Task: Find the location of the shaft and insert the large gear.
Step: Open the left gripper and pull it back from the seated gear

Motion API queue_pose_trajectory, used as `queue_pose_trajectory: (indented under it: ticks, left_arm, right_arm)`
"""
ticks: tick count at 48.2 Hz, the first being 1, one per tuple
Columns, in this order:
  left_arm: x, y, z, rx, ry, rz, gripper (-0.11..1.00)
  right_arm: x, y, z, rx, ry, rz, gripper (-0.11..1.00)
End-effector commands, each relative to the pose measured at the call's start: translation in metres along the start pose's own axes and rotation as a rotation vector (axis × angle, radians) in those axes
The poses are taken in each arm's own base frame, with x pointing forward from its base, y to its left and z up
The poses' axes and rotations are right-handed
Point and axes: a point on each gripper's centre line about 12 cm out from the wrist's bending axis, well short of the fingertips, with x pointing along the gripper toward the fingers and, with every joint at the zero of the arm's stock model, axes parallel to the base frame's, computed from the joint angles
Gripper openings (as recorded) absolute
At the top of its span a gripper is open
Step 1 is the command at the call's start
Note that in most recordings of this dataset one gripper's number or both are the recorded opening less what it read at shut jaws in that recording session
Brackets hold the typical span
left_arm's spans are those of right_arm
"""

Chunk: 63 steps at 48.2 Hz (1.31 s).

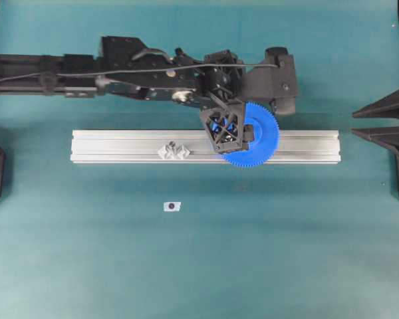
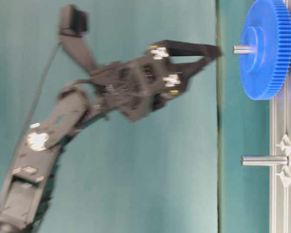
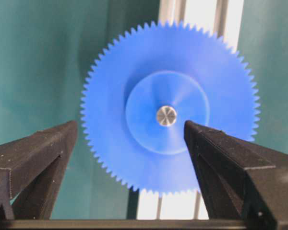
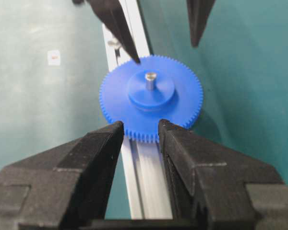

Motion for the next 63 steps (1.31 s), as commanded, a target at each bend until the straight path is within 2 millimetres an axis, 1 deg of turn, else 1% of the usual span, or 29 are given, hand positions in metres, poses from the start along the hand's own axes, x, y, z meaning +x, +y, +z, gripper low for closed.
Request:
queue_pose_trajectory:
  ticks: [1,7,13,22,30,33,38,49,63]
  left_arm:
    - [-0.045,-0.003,0.031,0.007,-0.122,0.004,0.93]
    - [-0.067,-0.010,0.041,-0.011,-0.195,-0.004,0.93]
    - [-0.079,-0.016,0.043,-0.032,-0.260,-0.012,0.93]
    - [-0.086,-0.020,0.031,-0.080,-0.293,-0.023,0.93]
    - [-0.102,-0.024,0.027,-0.096,-0.372,-0.033,0.93]
    - [-0.107,-0.025,0.021,-0.101,-0.383,-0.035,0.93]
    - [-0.112,-0.027,0.010,-0.102,-0.375,-0.040,0.93]
    - [-0.130,-0.032,0.000,-0.113,-0.399,-0.051,0.93]
    - [-0.146,-0.036,-0.018,-0.100,-0.464,-0.060,0.93]
  right_arm:
    - [0.000,0.000,0.004,0.012,-0.009,-0.002,0.46]
    - [0.000,0.000,0.003,0.012,-0.008,-0.002,0.46]
    - [0.001,0.000,0.002,0.012,-0.005,-0.002,0.46]
    - [0.001,0.000,0.001,0.012,-0.003,-0.002,0.46]
    - [0.001,0.000,0.001,0.013,-0.003,-0.002,0.46]
    - [0.001,0.000,0.001,0.013,-0.003,-0.002,0.46]
    - [0.001,0.000,0.001,0.015,-0.003,-0.002,0.46]
    - [0.001,0.000,0.001,0.015,-0.002,-0.002,0.46]
    - [0.001,0.000,0.001,0.015,0.000,-0.002,0.46]
